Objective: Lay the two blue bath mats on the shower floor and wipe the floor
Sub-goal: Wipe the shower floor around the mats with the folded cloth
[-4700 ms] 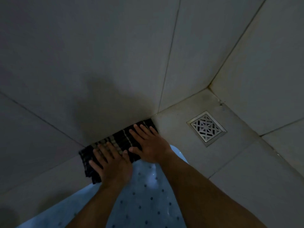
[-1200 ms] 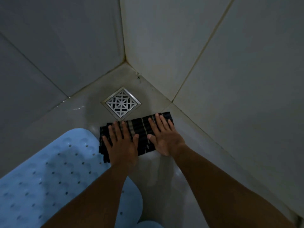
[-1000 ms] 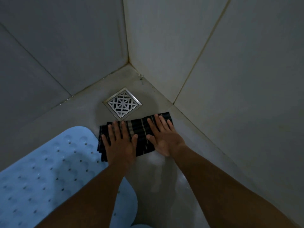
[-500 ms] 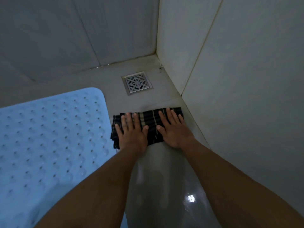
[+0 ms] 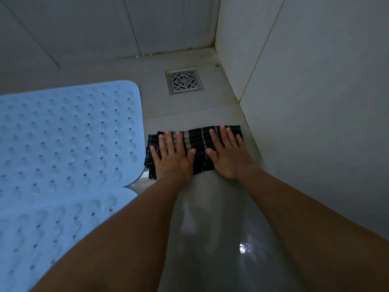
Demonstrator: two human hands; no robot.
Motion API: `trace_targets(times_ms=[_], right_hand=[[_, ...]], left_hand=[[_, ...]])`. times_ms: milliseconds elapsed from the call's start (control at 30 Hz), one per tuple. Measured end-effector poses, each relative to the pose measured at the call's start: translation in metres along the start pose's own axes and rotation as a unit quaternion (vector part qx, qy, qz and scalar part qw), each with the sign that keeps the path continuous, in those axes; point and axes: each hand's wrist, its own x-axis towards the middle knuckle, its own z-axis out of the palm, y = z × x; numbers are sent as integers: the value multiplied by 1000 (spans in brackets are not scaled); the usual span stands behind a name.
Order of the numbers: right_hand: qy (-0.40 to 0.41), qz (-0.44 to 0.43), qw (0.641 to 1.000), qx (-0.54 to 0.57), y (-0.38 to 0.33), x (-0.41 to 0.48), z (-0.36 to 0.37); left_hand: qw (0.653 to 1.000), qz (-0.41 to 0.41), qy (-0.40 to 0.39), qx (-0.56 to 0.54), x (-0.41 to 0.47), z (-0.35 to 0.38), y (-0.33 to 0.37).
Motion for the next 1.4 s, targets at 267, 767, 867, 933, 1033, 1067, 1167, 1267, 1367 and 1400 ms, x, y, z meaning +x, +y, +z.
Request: trace_targets(times_ms=[267, 767, 867, 933, 1033, 1067, 1167, 1267, 1367, 1400], right_hand=[[19, 4, 1000, -9, 0, -1, 2], [-3, 7, 1000, -5, -4, -48, 20], [-11, 7, 1000, -7, -5, -76, 30], [-17, 6, 1000, -10, -3, -96, 37], [-23, 5, 1000, -9, -2, -125, 47], [-25, 7, 1000, -9, -2, -135, 51], [-30, 12, 999, -8, -2, -162, 60], [-39, 20, 999, -2, -3, -187, 66], [-38, 19, 999, 1, -2, -212, 77], [-35, 18, 999, 2, -1, -220, 80]], left_hand=[[1000, 9, -16, -1, -1, -2, -1], [1000, 4, -14, 2, -55, 13, 0], [1000, 2, -10, -9, -84, 22, 1], [1000, 1, -13, -13, -106, 29, 4], [1000, -5, -15, -16, -138, 39, 7], [1000, -6, -16, -16, -148, 42, 8], [1000, -6, -18, -19, -172, 50, 10], [1000, -3, -18, -20, -194, 58, 12], [1000, 2, -15, -21, -217, 65, 12], [1000, 1, -17, -22, -225, 67, 12]])
